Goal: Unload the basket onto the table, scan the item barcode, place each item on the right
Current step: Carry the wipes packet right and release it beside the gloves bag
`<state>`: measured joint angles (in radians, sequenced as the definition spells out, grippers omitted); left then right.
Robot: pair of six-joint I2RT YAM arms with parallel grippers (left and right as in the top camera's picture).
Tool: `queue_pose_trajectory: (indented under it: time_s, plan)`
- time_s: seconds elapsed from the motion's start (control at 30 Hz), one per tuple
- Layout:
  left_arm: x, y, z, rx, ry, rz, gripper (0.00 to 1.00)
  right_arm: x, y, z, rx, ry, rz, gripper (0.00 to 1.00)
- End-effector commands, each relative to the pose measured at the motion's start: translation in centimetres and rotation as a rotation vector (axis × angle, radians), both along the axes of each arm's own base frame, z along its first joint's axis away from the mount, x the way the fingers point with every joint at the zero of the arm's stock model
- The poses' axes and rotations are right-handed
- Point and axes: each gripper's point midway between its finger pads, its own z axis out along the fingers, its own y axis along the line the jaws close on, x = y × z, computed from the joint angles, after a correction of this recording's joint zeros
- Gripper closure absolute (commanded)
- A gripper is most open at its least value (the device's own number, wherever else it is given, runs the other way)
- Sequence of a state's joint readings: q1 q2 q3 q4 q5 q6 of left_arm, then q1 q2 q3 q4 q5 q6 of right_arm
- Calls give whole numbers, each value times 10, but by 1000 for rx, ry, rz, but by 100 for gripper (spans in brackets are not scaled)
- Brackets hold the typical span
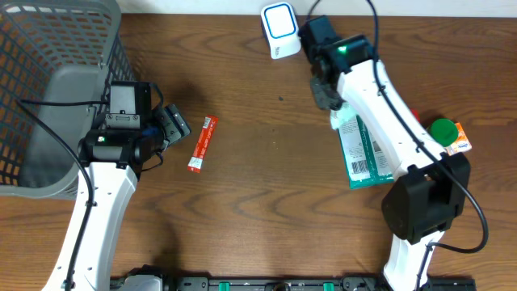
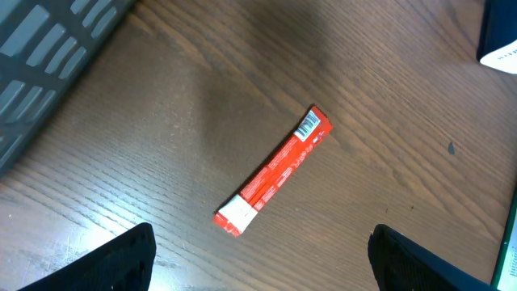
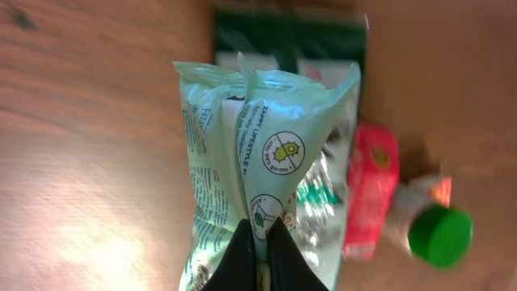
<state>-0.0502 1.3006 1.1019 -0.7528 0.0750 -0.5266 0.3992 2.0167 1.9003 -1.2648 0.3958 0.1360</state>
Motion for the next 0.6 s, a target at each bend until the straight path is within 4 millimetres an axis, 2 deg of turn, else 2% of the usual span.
queue_pose_trajectory:
  time_s: [0.0, 0.17, 0.3, 0.57]
  plan:
    - [2, 2, 4, 8, -11, 6, 15, -7, -33, -6, -12, 31, -131, 99]
    - [2, 2, 4, 8, -11, 6, 15, -16, -79, -19, -34, 96, -233, 99]
    - [2, 2, 4, 8, -11, 6, 15, -16, -114, -36, -30, 103, -318, 99]
    - [2, 2, 4, 8, -11, 6, 15, -22, -159, -72, -28, 110, -412, 99]
